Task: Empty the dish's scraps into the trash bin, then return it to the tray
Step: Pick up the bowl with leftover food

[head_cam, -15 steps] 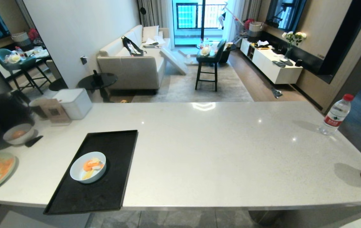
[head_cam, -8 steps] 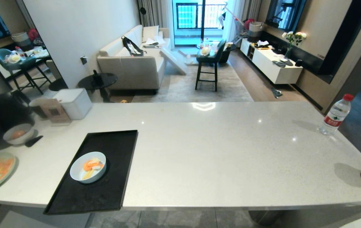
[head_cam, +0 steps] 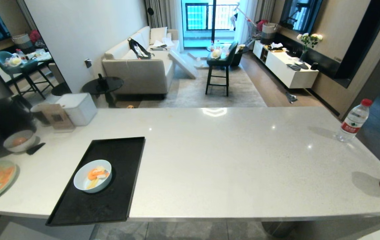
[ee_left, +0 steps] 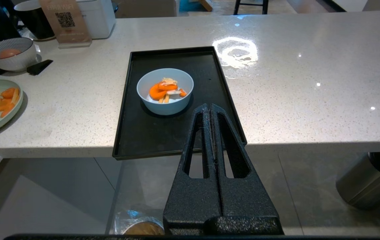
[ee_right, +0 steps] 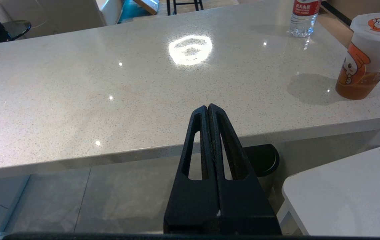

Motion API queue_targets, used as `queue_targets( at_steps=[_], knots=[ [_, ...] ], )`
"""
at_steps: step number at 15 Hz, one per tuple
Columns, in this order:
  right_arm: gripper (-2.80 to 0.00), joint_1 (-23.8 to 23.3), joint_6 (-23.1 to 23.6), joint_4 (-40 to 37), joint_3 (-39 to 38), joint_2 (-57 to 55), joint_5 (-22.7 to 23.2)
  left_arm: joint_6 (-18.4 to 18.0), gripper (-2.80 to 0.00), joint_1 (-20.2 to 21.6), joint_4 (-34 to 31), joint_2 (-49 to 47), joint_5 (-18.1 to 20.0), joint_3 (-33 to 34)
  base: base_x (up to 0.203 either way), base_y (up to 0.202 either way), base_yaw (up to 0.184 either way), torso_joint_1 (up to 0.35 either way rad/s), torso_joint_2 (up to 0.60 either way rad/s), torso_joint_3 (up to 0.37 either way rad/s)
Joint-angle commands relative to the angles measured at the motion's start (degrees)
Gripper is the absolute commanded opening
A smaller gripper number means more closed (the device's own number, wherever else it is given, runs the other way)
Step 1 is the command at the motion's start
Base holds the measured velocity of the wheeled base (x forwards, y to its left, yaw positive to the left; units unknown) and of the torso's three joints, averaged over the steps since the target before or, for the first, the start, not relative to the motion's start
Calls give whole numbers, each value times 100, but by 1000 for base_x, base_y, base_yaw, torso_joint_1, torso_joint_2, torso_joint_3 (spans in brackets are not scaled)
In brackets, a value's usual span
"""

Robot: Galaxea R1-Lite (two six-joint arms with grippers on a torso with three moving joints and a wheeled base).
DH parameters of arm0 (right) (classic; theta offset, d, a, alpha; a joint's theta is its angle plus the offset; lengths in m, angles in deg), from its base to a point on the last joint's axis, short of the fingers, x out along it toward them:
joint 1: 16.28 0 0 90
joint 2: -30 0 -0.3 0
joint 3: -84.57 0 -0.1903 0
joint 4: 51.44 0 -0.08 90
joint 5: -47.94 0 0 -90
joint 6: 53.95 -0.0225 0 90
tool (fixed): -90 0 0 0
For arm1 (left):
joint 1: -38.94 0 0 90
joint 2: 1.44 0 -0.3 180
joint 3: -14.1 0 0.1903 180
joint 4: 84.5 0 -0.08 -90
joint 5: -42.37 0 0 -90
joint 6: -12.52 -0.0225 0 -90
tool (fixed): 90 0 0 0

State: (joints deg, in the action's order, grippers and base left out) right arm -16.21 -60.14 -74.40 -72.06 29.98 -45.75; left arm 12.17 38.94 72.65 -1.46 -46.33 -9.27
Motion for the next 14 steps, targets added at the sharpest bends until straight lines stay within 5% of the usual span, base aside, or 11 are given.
queue_targets(
  at_steps=[1,7,14],
  knots=[
    [-280,1,-5,4,0,2,0,0,-280,0,-16,2,-7,-9,0,0,0,0,0,0],
    [-280,1,-5,1,0,2,0,0,-280,0,-973,-433,-7,-1149,0,0,0,0,0,0],
    [-280,1,-5,-2,0,2,0,0,-280,14,-1100,-3589,-17,-2715,0,0,0,0,0,0]
  ],
)
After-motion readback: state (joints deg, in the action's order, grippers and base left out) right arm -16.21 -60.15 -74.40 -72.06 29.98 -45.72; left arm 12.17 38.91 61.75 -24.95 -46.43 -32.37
